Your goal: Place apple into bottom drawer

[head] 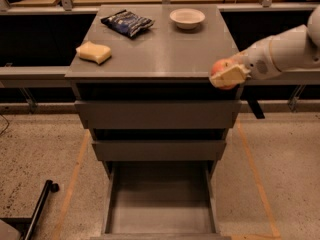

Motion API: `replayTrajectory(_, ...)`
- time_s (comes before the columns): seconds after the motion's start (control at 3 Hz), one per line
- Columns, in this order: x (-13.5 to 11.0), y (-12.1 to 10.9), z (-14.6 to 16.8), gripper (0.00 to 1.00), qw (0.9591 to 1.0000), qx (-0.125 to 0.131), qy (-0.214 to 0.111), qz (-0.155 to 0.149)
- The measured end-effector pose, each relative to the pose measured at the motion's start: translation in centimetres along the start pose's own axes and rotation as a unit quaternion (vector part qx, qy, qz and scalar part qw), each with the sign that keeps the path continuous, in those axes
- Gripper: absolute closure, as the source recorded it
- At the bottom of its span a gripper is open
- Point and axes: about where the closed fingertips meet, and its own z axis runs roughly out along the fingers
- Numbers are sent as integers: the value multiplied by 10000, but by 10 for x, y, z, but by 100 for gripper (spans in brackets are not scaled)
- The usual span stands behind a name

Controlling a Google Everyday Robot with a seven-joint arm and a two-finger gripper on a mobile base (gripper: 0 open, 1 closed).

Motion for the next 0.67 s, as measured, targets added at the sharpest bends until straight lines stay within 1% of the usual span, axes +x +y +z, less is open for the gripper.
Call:
replayTrajectory(0.33, 14, 8, 5, 100, 9999, -79, 111, 61)
replayTrajectory(0.67, 14, 8, 5, 100, 9999, -78, 107, 59)
